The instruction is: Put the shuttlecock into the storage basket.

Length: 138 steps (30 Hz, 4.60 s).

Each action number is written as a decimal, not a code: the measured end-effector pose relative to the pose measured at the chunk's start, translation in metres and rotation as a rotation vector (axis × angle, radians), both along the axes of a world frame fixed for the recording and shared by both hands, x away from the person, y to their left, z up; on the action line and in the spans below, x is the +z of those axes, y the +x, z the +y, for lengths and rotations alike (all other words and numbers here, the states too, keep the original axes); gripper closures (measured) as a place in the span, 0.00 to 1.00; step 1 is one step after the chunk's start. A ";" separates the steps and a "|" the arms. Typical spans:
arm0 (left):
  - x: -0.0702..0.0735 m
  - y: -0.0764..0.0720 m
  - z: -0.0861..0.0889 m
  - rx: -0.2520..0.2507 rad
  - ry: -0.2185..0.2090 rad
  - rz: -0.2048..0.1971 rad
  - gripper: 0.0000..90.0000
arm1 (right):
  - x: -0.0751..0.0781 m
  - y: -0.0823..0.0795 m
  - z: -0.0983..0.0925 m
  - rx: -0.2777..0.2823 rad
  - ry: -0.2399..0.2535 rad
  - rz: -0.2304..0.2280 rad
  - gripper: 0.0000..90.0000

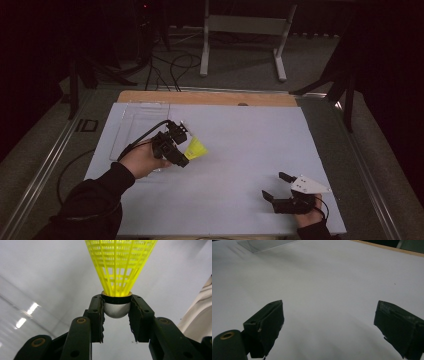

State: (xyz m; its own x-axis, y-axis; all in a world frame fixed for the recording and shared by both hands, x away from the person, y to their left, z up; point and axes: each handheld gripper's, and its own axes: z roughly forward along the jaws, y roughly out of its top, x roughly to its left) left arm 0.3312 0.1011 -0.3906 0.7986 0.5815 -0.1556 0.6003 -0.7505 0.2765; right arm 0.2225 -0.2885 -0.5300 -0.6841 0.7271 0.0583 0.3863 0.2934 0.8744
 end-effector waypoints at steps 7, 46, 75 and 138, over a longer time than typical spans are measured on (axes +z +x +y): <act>0.014 0.001 0.008 -0.007 -0.011 -0.012 0.73 | 0.000 0.000 0.000 0.000 -0.001 -0.001 0.10; 0.046 0.011 0.100 0.148 -0.006 -0.069 0.73 | 0.000 0.000 0.001 0.000 -0.009 -0.002 0.10; 0.019 0.022 0.180 0.313 -0.014 -0.096 0.73 | -0.001 0.000 0.001 -0.001 -0.008 0.006 0.10; -0.028 0.035 0.179 0.408 0.099 0.002 0.45 | -0.001 0.001 0.000 -0.003 -0.009 0.006 0.10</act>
